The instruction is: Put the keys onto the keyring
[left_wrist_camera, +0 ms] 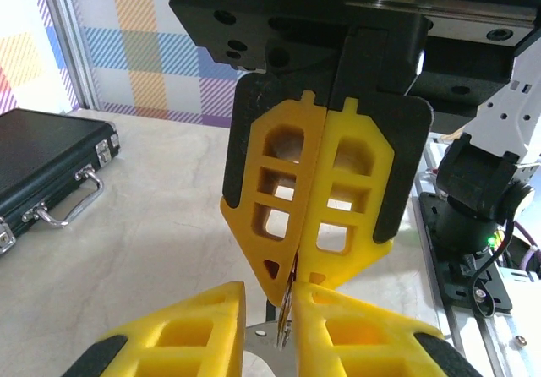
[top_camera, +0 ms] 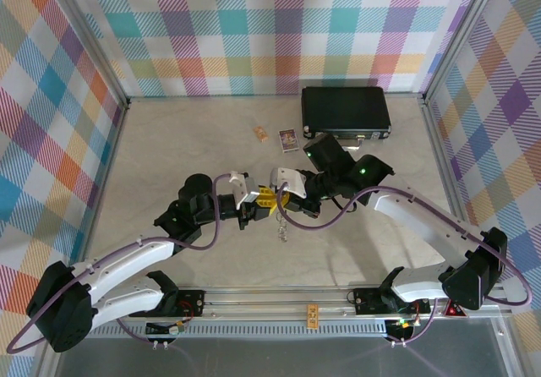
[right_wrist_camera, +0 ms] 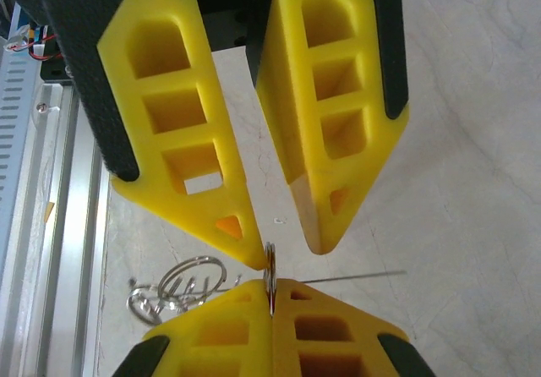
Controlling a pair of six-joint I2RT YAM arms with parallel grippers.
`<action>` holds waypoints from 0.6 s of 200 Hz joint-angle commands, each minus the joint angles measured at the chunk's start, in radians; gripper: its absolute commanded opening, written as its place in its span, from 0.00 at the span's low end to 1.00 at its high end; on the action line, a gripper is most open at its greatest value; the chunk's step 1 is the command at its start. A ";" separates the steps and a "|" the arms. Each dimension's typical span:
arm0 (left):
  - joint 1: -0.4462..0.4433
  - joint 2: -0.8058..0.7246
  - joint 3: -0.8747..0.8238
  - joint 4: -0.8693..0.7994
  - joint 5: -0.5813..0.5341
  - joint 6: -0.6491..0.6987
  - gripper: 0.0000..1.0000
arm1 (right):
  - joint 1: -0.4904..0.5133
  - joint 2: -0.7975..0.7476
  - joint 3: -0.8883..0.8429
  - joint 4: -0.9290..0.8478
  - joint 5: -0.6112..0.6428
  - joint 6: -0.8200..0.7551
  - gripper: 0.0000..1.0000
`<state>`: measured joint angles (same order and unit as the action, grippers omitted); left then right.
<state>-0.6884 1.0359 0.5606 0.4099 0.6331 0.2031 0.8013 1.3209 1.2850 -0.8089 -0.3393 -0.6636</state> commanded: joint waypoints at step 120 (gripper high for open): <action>0.008 0.040 0.046 -0.012 0.072 0.007 0.00 | 0.012 -0.041 0.013 0.033 -0.046 0.008 0.00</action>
<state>-0.6880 1.0725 0.5793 0.3927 0.6865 0.2035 0.8005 1.3155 1.2850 -0.8101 -0.3321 -0.6624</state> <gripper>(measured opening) 0.049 0.050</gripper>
